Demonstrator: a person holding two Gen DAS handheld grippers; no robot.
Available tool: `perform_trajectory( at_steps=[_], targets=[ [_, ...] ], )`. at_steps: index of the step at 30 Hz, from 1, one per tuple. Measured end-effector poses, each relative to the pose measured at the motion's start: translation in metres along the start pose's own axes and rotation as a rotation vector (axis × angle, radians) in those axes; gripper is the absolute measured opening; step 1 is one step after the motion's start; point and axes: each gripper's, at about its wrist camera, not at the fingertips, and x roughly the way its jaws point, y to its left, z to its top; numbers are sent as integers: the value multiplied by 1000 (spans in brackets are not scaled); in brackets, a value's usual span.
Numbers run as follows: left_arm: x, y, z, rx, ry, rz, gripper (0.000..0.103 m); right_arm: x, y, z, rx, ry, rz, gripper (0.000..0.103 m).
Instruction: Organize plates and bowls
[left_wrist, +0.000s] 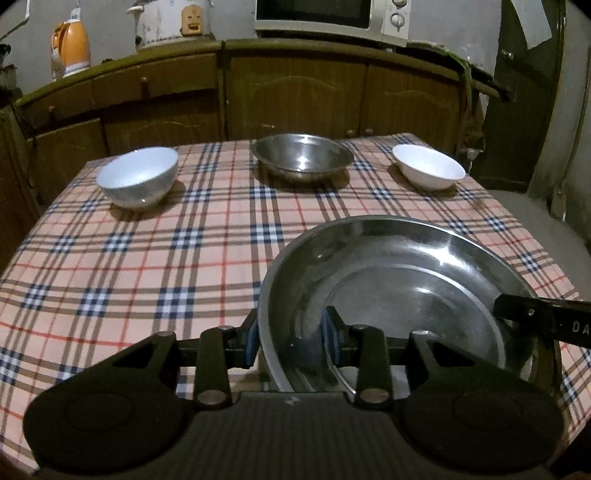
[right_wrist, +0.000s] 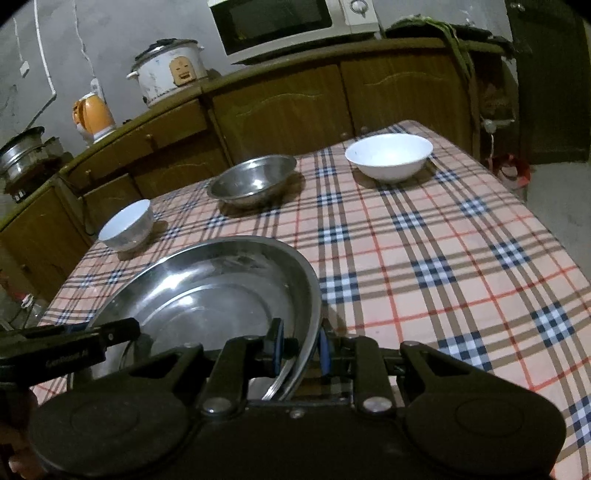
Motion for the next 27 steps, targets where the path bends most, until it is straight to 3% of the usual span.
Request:
perform_trajectory(
  at_steps=[27],
  targets=[
    [-23, 43, 4, -28, -48, 74, 35, 5, 55, 5, -92, -11, 55, 26]
  ],
)
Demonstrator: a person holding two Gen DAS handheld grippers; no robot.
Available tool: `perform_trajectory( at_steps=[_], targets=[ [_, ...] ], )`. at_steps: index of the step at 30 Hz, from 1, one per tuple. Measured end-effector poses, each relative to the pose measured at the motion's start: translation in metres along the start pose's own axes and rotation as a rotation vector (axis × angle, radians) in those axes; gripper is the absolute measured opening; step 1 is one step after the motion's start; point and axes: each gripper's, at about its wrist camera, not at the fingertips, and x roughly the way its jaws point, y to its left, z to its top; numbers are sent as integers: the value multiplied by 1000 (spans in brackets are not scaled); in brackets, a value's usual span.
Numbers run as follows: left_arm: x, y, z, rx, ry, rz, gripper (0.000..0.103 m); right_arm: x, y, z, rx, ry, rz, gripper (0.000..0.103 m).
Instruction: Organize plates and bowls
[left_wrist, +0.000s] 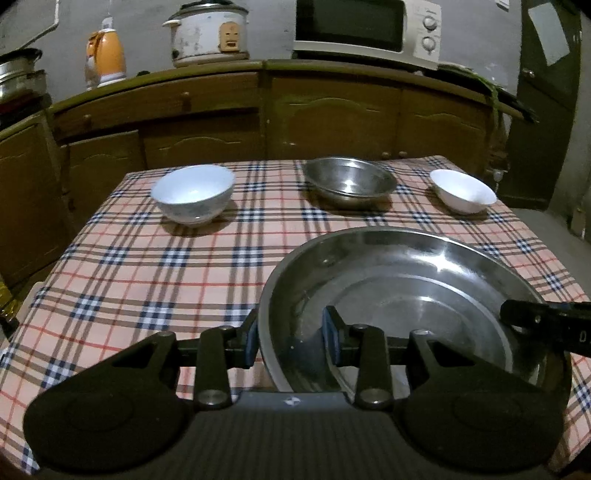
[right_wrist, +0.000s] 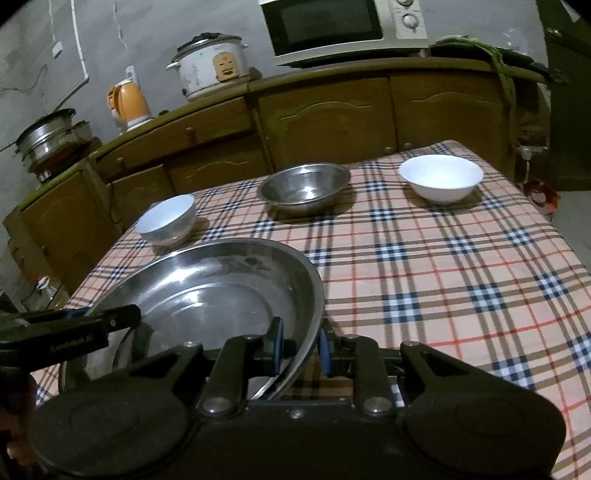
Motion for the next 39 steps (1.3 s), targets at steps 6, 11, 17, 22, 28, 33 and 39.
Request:
perform_trajectory(
  at_steps=[6, 11, 17, 22, 28, 33, 39],
  targets=[
    [0, 20, -2, -24, 1, 27, 35, 12, 21, 1, -31, 13, 20, 26],
    [1, 39, -3, -46, 3, 51, 35, 24, 39, 1, -55, 24, 38, 26],
    [5, 61, -7, -66, 12, 77, 35, 41, 60, 0, -77, 39, 61, 26],
    [11, 79, -10, -77, 23, 97, 35, 55, 78, -3, -98, 51, 74, 26],
    [19, 99, -13, -89, 36, 114, 35, 74, 97, -5, -117, 69, 86, 27],
    [28, 116, -14, -105, 50, 129, 35, 90, 111, -7, -137, 80, 91, 27],
    [40, 134, -15, -118, 59, 149, 35, 109, 127, -9, -153, 93, 98, 27]
  ],
)
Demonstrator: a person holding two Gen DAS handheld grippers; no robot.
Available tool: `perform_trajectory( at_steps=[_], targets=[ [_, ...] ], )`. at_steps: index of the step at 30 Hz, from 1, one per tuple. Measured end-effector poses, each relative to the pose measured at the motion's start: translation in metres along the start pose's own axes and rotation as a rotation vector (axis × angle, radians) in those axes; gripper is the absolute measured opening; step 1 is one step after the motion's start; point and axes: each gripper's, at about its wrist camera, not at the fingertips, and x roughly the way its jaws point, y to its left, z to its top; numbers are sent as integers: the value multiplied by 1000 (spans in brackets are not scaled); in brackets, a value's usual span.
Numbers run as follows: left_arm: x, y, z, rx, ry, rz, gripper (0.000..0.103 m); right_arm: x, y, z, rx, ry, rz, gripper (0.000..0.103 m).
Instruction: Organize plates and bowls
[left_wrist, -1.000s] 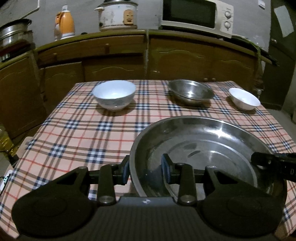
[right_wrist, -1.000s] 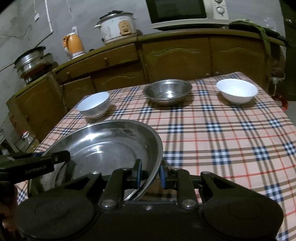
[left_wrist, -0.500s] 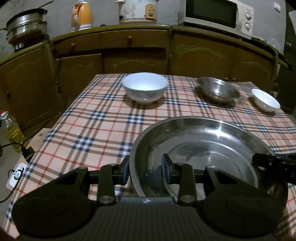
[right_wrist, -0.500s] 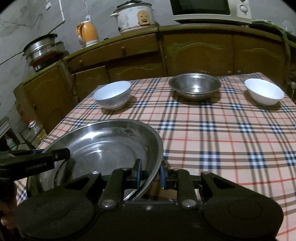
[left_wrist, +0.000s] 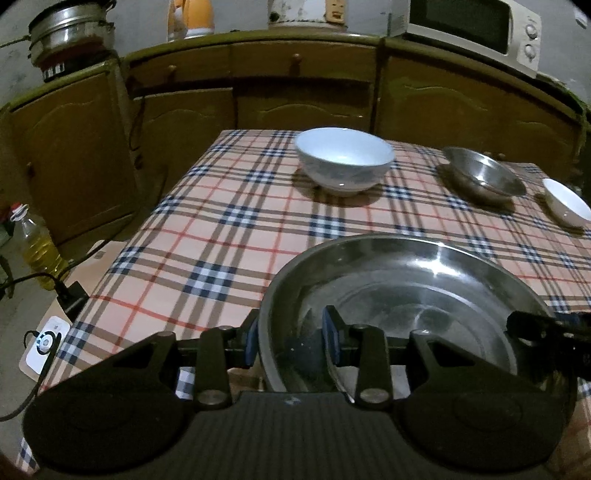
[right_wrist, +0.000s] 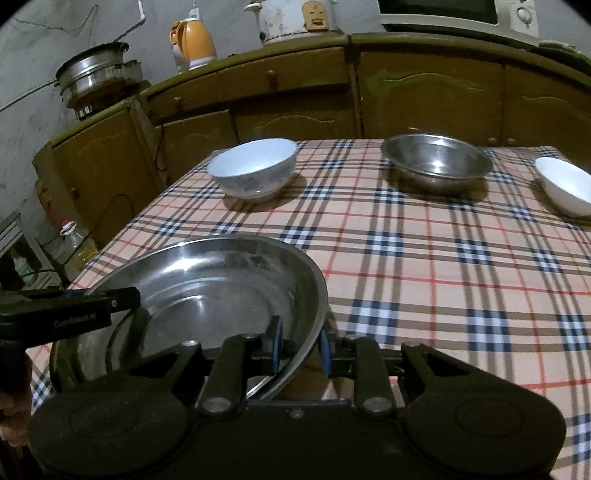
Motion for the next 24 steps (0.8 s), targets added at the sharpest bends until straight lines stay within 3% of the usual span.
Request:
perform_trajectory(
  at_steps=[10, 24],
  targets=[
    [21, 16, 0, -40, 21, 26, 35, 29, 11, -1, -8, 14, 9, 28],
    [25, 22, -5, -99, 5, 39, 35, 36, 9, -5, 6, 9, 31, 28]
  ],
)
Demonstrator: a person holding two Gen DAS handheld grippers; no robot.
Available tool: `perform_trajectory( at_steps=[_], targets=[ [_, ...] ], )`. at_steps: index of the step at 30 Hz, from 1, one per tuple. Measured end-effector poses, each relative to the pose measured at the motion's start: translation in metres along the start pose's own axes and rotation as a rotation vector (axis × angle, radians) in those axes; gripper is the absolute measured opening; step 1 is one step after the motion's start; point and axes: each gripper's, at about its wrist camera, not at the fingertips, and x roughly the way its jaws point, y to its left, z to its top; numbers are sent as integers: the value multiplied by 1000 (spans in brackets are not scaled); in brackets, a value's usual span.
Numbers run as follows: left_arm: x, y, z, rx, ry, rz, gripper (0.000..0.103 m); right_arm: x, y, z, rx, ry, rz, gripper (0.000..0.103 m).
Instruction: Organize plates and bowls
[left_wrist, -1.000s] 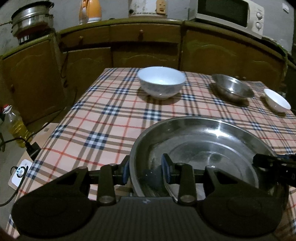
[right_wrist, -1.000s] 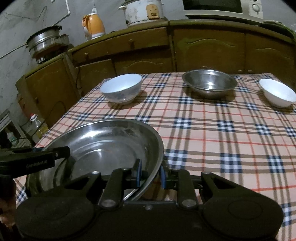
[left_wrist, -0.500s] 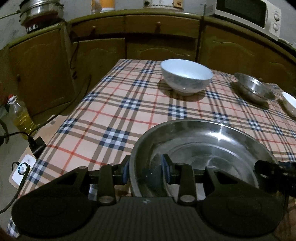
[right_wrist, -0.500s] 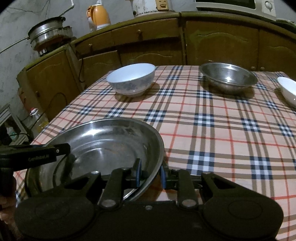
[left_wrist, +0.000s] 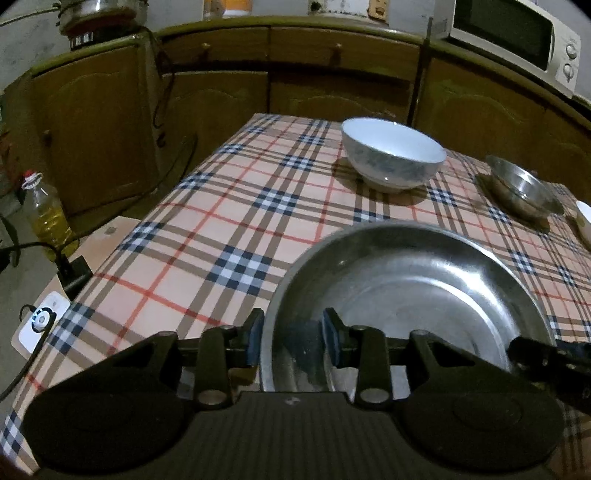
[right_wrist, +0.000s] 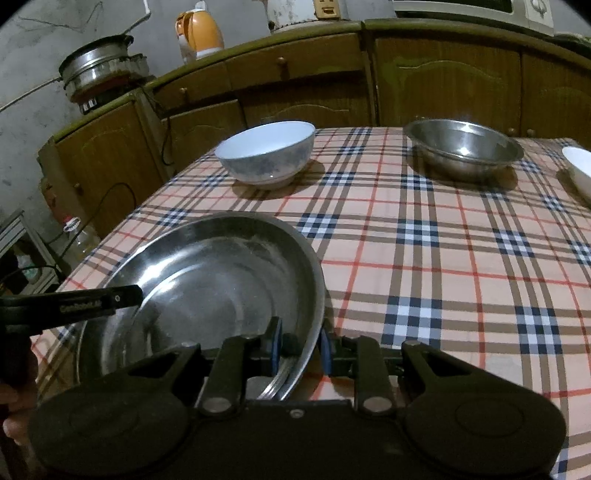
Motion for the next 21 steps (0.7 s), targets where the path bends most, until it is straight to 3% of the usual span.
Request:
perform_trajectory(
  at_steps=[10, 15, 17, 21],
  targets=[
    [-9, 2, -2, -25, -6, 14, 35, -18, -9, 5, -15, -42, -21, 31],
    [-21, -5, 1, -34, -13, 17, 44, -36, -25, 10, -3, -60, -38, 42],
    [-25, -10, 2, -34, -17, 27, 48, -45, -31, 12, -13, -74, -52, 52],
    [-35, -23, 5, -38, -27, 21, 53, -65, -44, 16, -31, -107, -77, 62]
  ],
)
